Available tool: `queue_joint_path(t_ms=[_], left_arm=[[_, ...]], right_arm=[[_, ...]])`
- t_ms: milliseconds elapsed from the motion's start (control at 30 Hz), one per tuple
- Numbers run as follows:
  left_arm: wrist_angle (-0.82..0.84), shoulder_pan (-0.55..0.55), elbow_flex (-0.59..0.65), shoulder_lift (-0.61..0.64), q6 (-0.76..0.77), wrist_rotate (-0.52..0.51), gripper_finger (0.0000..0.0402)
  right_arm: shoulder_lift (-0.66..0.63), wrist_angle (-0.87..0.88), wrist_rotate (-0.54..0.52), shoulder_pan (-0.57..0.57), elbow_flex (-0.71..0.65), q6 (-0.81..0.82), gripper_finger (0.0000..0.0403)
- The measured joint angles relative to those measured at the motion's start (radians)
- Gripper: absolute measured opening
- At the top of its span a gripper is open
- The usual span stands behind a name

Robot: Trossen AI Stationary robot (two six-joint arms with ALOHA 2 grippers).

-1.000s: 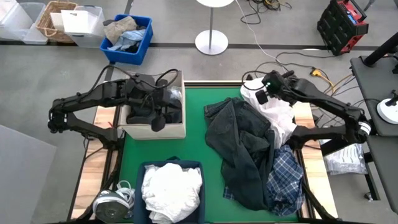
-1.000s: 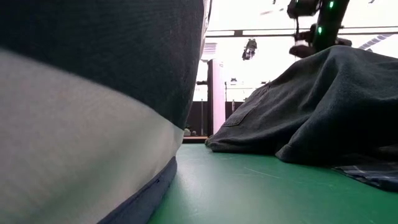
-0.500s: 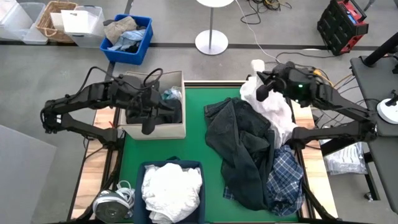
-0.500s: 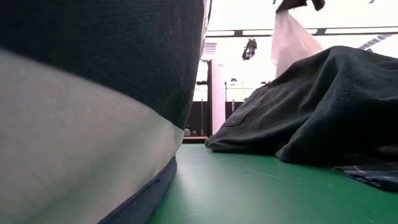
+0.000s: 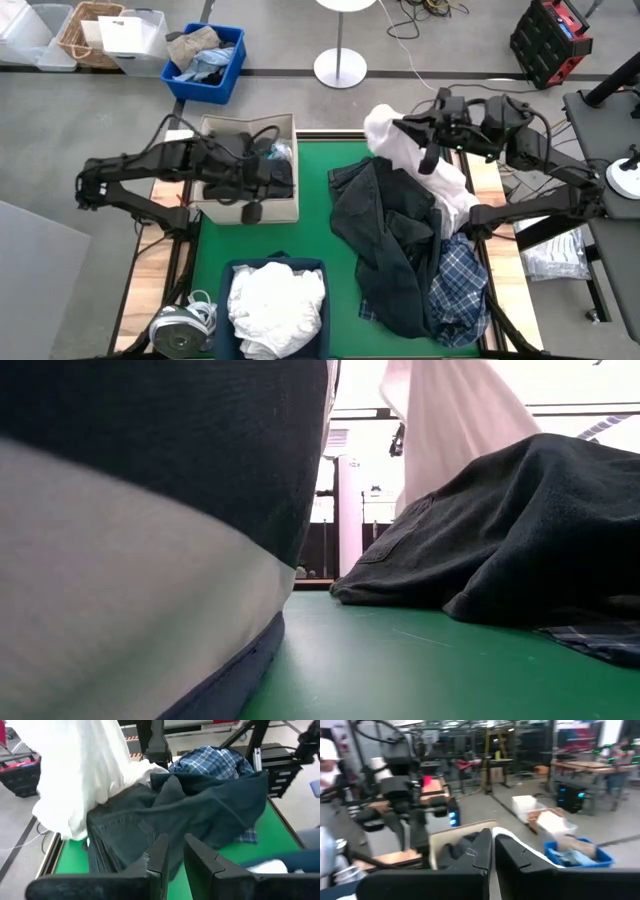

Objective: Sort clothes
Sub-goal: Put the white blouse into the blue laundry organizer

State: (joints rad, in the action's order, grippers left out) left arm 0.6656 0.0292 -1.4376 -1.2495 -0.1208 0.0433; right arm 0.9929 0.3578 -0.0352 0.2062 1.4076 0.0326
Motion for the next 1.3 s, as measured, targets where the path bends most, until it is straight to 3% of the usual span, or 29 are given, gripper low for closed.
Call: queue_joint_path(t_ms=[233, 533, 667, 933, 1133, 1300], left_arm=[[-0.128, 0.007, -0.002, -0.150, 0.024, -0.059, 0.0045], [-0.438, 0.018, -0.006, -0.251, -0.029, -0.097, 0.0049], [-0.449, 0.021, -0.007, -0.283, -0.063, -0.098, 0.0069], [-0.479, 0.031, -0.042, -0.372, -0.108, -0.143, 0.0189], [-0.574, 0.035, -0.095, -0.435, -0.147, -0.337, 0.0295], [-0.663, 0.043, -0.129, -0.475, -0.185, -0.356, 0.0360]], right_arm=[[0.103, -0.040, 0.094, -0.113, 0.070, -0.002, 0.0008], [0.178, -0.102, 0.095, -0.274, 0.204, -0.057, 0.0008], [0.199, -0.103, 0.088, -0.290, 0.270, -0.071, 0.0008], [0.287, -0.091, 0.086, -0.290, 0.439, -0.078, 0.0008], [0.381, 0.005, 0.088, -0.290, 0.580, -0.087, 0.0008], [0.434, 0.031, 0.095, -0.294, 0.643, -0.089, 0.0008]])
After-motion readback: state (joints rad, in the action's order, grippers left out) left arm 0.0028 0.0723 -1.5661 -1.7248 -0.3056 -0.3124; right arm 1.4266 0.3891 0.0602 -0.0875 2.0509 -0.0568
